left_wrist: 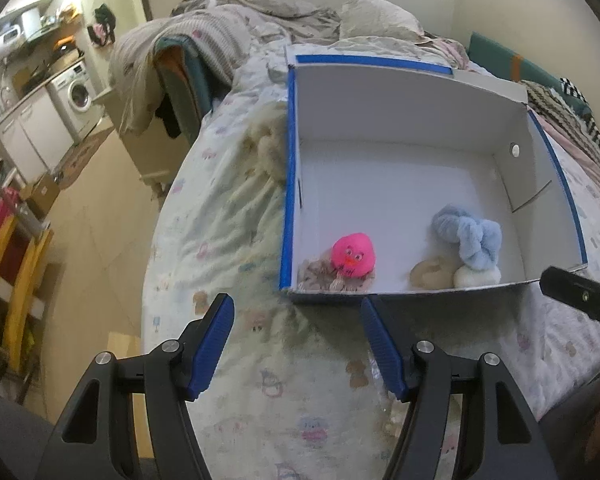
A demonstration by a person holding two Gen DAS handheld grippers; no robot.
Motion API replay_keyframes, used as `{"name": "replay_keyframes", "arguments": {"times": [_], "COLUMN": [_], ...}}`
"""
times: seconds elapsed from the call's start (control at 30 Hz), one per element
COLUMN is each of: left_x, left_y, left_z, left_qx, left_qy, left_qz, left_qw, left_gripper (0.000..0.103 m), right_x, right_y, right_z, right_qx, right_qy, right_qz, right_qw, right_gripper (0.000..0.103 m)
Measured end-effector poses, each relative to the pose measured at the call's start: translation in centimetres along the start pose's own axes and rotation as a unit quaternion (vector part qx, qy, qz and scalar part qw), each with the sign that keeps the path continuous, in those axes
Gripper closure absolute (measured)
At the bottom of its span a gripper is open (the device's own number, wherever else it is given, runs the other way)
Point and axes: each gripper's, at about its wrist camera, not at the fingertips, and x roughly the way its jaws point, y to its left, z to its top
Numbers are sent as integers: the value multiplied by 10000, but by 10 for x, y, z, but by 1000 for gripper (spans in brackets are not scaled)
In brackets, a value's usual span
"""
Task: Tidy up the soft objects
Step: 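Open both tools and withdraw them from the box, then grasp the white lace item with the left tool while the right tool grasps the white sock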
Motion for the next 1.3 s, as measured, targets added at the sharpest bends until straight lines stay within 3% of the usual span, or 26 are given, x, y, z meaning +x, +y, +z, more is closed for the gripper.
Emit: {"name": "replay_keyframes", "arguments": {"times": [0.3, 0.47, 0.6, 0.73, 0.8, 0.9, 0.93, 1.13, 1.2, 1.3], "left_x": [2, 12, 24, 33, 37, 42, 44, 58, 63, 68], "left_y": [12, 18, 22, 21, 18, 14, 10, -23, -36, -50], "left_z": [-10, -13, -16, -19, -21, -24, -27, -45, -53, -63], "left_qx": [-90, -188, -438, -536, -517, -544, -548, -270, -118, 21], "left_qy": [109, 314, 671, 895, 964, 1167, 1267, 1904, 2124, 2388], "left_qz": [14, -12, -178, -286, -267, -386, -468, -1238, -1375, -1568], "left_qw": [9999, 9993, 9966, 9941, 9936, 9909, 9893, 9735, 9674, 9583], "left_gripper": [40, 40, 40, 40, 40, 40, 40, 40, 49, 53], "right_x": [8, 31, 54, 81, 90, 98, 100, 79, 72, 67], "right_y": [-9, -12, -3, 4, 9, 18, 21, 20, 11, 2], "right_z": [-21, -34, -43, -57, -61, -66, -69, -55, -50, -44], "right_qx": [-3, -75, -276, -535, -682, -994, -1083, -931, -662, -435], "right_qy": [433, 1041, 1558, 1999, 2116, 2243, 2277, 1725, 1584, 1514], "right_qz": [-175, -442, -170, -323, -367, -478, -537, -410, -440, -419], "right_qw": [9989, 9936, 9873, 9778, 9743, 9683, 9662, 9797, 9842, 9866], "right_gripper": [22, 22, 24, 24, 29, 55, 74, 76, 76, 76]}}
